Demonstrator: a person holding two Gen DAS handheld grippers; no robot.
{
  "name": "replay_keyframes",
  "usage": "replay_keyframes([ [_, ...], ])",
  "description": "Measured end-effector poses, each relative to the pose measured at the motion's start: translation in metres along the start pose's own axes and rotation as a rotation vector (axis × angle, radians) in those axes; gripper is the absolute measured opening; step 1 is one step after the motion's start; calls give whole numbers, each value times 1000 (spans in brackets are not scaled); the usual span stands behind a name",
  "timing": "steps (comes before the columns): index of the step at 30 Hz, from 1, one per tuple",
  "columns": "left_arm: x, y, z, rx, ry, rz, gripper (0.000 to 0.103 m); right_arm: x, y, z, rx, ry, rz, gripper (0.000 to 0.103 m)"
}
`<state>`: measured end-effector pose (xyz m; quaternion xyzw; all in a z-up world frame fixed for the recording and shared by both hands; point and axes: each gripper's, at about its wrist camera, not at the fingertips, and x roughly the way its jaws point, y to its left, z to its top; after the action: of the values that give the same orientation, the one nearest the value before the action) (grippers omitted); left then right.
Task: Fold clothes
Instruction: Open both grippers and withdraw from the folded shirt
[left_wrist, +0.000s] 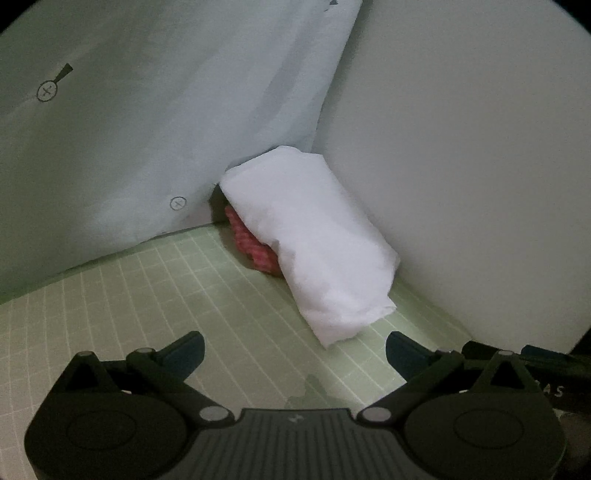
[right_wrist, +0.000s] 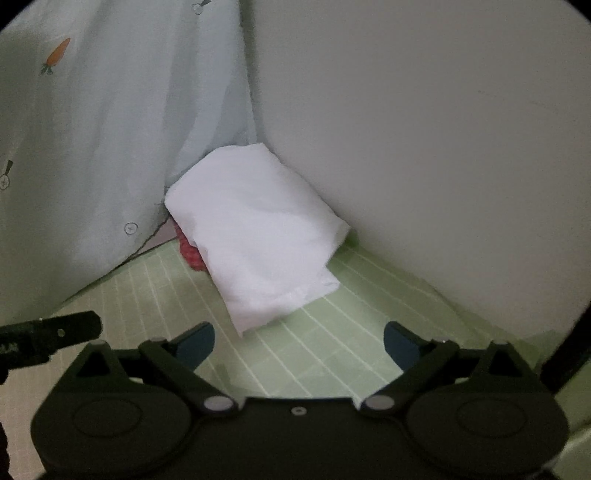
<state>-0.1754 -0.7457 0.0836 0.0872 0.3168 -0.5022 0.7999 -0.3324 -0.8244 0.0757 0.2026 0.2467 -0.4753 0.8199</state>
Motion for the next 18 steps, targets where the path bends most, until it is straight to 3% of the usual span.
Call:
replay_keyframes([
  [18,-14,-21,-5,63,-23,-30,103,-13,-15,2,58,-34,8,99],
])
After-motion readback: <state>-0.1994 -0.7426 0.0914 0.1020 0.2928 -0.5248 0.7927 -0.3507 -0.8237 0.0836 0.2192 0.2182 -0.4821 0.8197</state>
